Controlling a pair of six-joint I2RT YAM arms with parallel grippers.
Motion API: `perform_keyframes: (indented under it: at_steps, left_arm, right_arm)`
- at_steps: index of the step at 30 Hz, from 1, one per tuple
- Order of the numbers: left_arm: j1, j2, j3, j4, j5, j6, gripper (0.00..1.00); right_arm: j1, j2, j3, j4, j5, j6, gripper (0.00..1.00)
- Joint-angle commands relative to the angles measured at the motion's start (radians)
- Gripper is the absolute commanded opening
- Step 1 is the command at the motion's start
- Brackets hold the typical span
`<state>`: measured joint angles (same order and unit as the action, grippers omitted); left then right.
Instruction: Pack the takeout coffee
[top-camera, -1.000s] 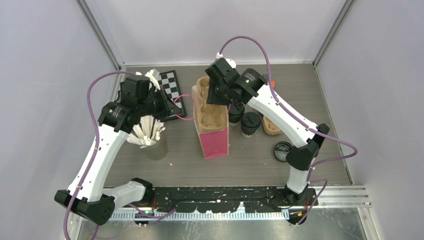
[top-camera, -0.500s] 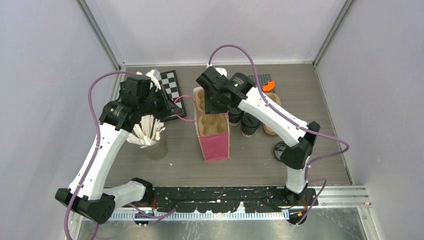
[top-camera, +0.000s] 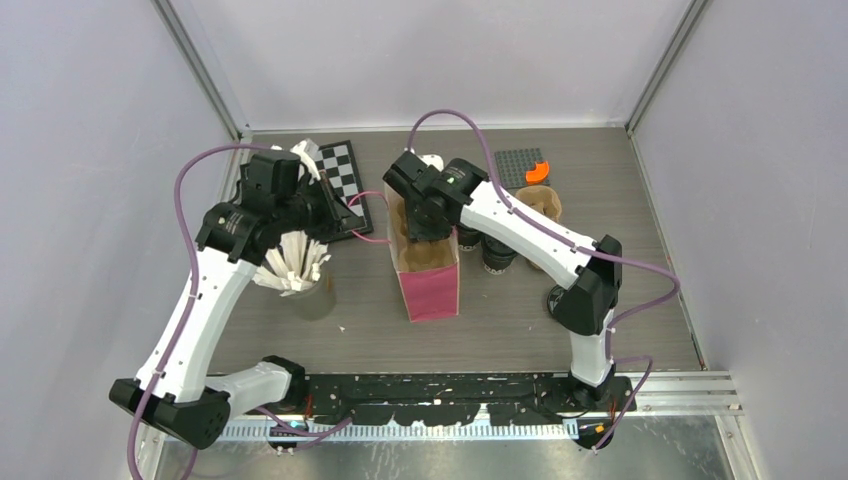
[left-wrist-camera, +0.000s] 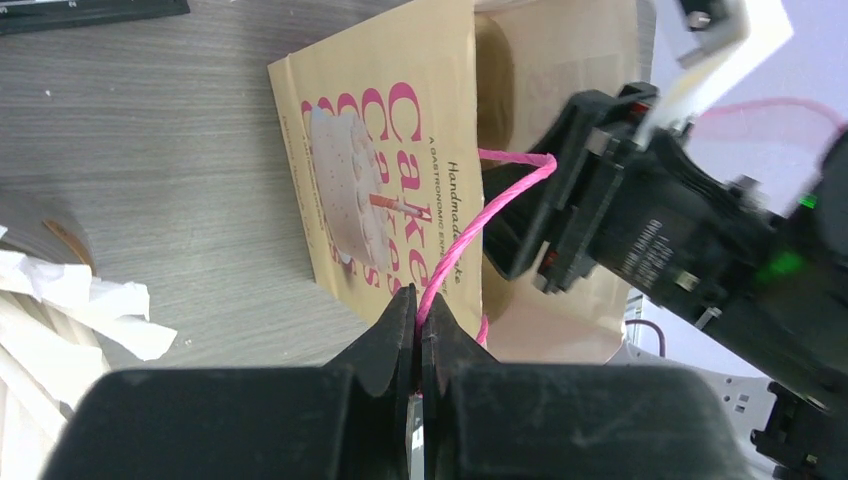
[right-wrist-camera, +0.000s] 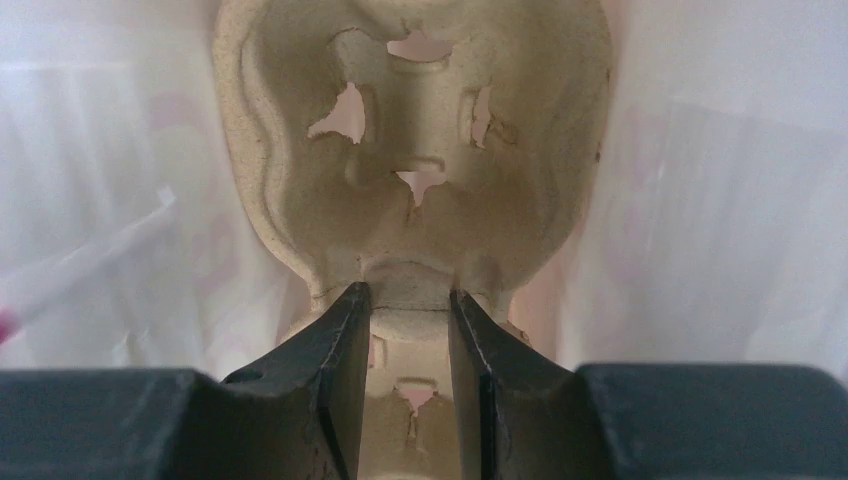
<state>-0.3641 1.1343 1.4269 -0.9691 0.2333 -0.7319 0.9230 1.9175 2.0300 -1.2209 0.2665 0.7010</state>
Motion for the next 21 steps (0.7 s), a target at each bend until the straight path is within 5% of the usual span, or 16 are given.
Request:
perform_keyframes:
  at_steps: [1, 11, 15, 21]
  left_arm:
    - [0.007, -0.044, 0.018, -0.022, 0.029, -0.021, 0.00]
    - [0.007, -0.069, -0.013, -0.019, 0.039, -0.032, 0.09]
    - [0.007, -0.066, 0.002, -0.022, 0.029, -0.024, 0.20]
    - [0.007, -0.060, 0.016, -0.017, 0.028, 0.000, 0.32]
  right_arm:
    - [0.008, -0.041, -0.073, 0.088, -0.012, -0.029, 0.33]
    - [0.008, -0.048, -0.158, 0.176, -0.019, -0.051, 0.42]
    - [0.010, -0.043, -0.067, 0.108, -0.015, -0.050, 0.54]
    - [0.008, -0.074, 0.079, -0.004, -0.025, -0.054, 0.60]
